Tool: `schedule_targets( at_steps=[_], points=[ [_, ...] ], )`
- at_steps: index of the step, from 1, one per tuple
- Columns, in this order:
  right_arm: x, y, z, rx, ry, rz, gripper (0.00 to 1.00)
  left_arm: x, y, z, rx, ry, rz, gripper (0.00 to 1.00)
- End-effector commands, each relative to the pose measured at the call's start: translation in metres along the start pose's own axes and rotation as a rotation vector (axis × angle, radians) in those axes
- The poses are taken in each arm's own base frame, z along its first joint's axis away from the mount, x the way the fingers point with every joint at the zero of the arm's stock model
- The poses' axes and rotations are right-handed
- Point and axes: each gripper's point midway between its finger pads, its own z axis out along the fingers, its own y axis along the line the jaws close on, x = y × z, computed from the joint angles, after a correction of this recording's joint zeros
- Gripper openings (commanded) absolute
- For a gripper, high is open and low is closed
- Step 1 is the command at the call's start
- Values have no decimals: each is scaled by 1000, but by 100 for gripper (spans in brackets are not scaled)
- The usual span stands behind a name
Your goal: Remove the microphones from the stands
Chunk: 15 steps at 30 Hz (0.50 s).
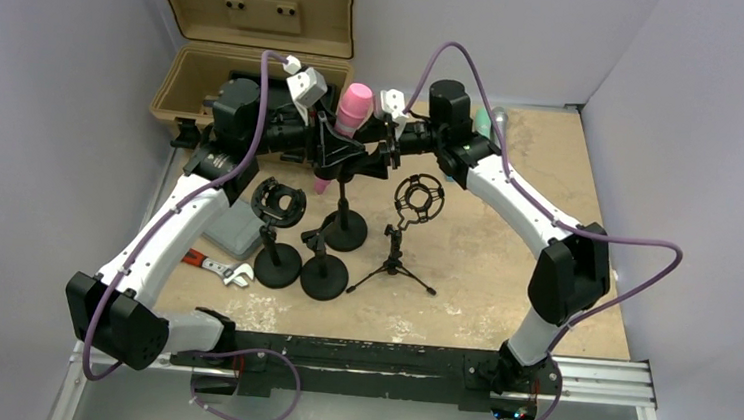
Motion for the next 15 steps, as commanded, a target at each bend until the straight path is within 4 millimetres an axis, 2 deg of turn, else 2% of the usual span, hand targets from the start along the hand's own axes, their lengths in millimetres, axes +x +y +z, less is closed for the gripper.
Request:
schedule_targets(
  at_steps=[1,2,3,5,6,8,10,11,13,15],
  points=[
    [-30,-4,-8,81,-29,-68,28,-4,-3,0,17,-4,7,0],
    [-32,-3,-10,86,-30,-68,39,-4,-4,0,25,-4,8,0],
    [-33,-3,-11,92,-28,-66,45,-4,-6,0,33,-4,7,0],
    [-35,-2,-13,104,-28,-66,51,-6,-5,0,27,-8,2,1],
    [-36,-2,-14,112,-30,-67,53,-7,-4,0,15,-8,-7,9],
    [-38,-4,-15,135,-35,-56,54,-8,6,-2,-54,-8,-24,32],
    [-38,-5,-16,165,-48,-33,53,-10,15,-4,-122,-12,-30,47],
    [-40,-6,-17,184,-59,-24,51,-11,18,-7,-150,-17,-30,67],
    [-43,-5,-18,212,-85,-10,48,-14,22,-11,-195,-23,-19,86],
    [-45,-4,-21,254,-108,8,45,-18,25,-16,-241,-35,-5,96]
  ],
)
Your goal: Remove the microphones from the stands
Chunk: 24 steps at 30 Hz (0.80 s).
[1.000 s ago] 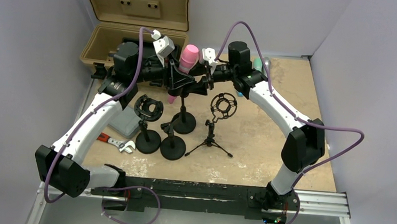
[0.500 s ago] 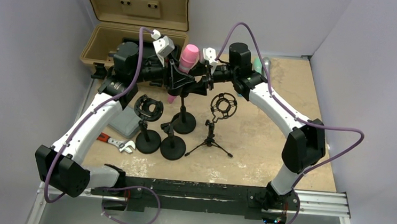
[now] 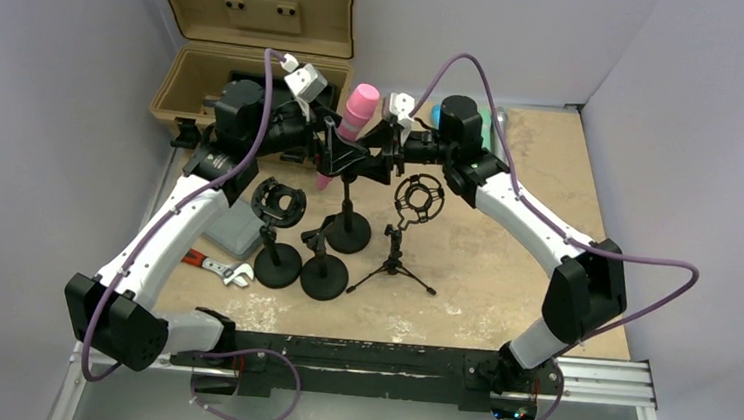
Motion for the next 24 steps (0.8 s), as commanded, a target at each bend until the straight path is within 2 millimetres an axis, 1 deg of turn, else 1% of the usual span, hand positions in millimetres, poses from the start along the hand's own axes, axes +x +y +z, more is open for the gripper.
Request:
schedule_targets(
  at_steps=[1,4,7,10,11,12,14,15,19,24],
  points=[
    [-45,-4,-9,128,-127,-43,42,-25,10,-17,-145,-66,43,98],
    [-49,-2,-6,209,-163,-2,35,-28,13,-22,-198,-87,62,97],
    [-52,-1,3,318,-181,58,32,-28,11,-22,-225,-91,92,91],
    [-54,-1,8,430,-207,135,30,-24,7,-22,-257,-66,159,87],
    [-54,-2,6,468,-220,161,29,-23,7,-23,-274,-67,174,86],
    [-51,-3,3,513,-229,194,28,-24,9,-26,-301,-73,184,84],
    [-52,-5,-6,571,-267,237,26,-26,9,-31,-331,-85,199,79],
    [-49,-5,-10,593,-278,264,24,-27,10,-33,-344,-91,204,78],
    [-45,1,-16,607,-286,278,24,-26,10,-34,-373,-101,217,70],
    [-44,9,-18,614,-287,289,24,-21,9,-26,-353,-97,196,68]
  ],
)
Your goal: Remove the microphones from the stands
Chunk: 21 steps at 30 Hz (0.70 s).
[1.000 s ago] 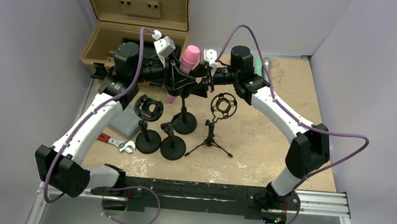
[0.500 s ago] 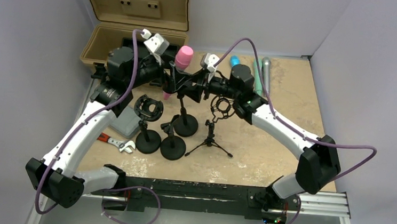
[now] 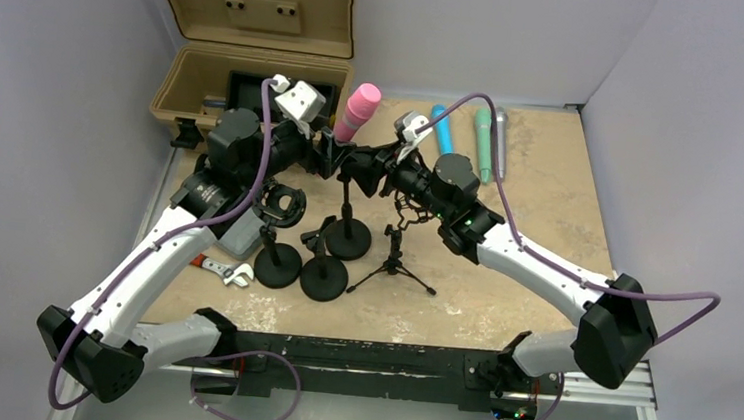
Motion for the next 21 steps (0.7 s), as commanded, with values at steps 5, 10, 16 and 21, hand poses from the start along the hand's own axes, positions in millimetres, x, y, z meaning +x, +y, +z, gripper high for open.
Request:
schedule_targets(
  at_steps=[5,10,16,21],
  points=[
    [-39,16,-10,35,-138,56,24,-9,2,4,-21,-45,21,70],
    [-40,28,-10,43,-139,49,24,-14,2,6,-21,-68,25,71],
    [-39,30,-11,51,-131,51,25,-17,-2,10,4,-73,25,67],
    [-38,31,-10,49,-121,40,30,-14,-10,15,54,-59,20,34]
  ],
)
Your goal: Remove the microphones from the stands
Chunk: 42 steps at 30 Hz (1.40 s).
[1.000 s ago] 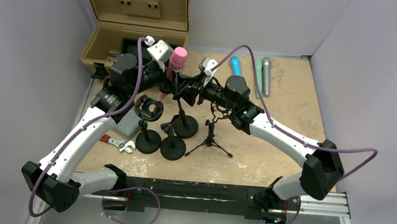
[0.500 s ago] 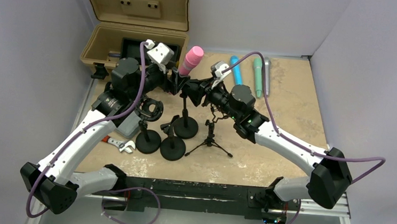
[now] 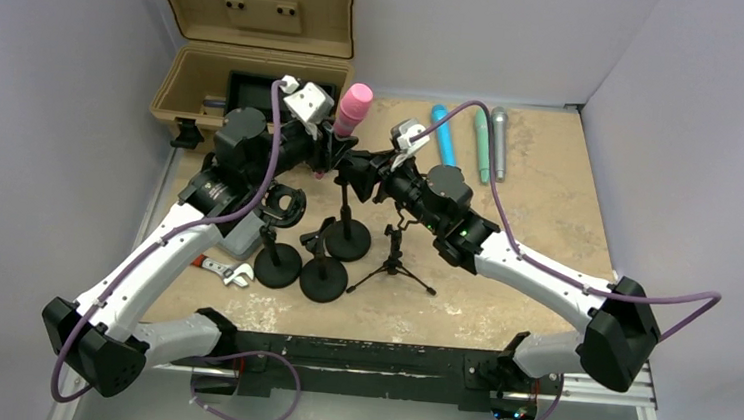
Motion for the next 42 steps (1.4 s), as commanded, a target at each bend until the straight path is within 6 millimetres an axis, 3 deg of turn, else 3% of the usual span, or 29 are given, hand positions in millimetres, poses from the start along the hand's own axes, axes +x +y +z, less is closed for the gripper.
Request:
schedule_targets(
  at_steps=[1,4,9,13,16,20,24,32,37,42],
  points=[
    [-39,20,-7,-53,-94,24,33,-13,-2,6,26,-40,20,22],
    [-42,23,-9,-66,-91,22,42,-9,-5,6,46,-31,31,8],
    [-49,18,-18,-63,-77,-47,61,-6,-13,6,98,-27,74,3],
    [-49,16,-30,-182,-70,-159,69,-3,-18,6,138,-28,101,0],
    [-51,4,-37,-287,-65,-225,70,-2,-23,5,166,-29,111,0],
    [-41,2,-36,-399,-49,-352,70,-2,-25,4,179,-30,119,0],
    [-29,10,-30,-498,-27,-391,66,-2,-25,3,175,-33,121,0],
    [-27,24,-33,-573,-72,-347,62,-3,-25,3,174,-33,118,0],
    [-15,24,-35,-525,-57,-291,69,-4,-24,2,170,-35,117,0],
    [-21,10,-33,-415,-94,-265,67,-4,-25,3,172,-35,114,0]
  ],
)
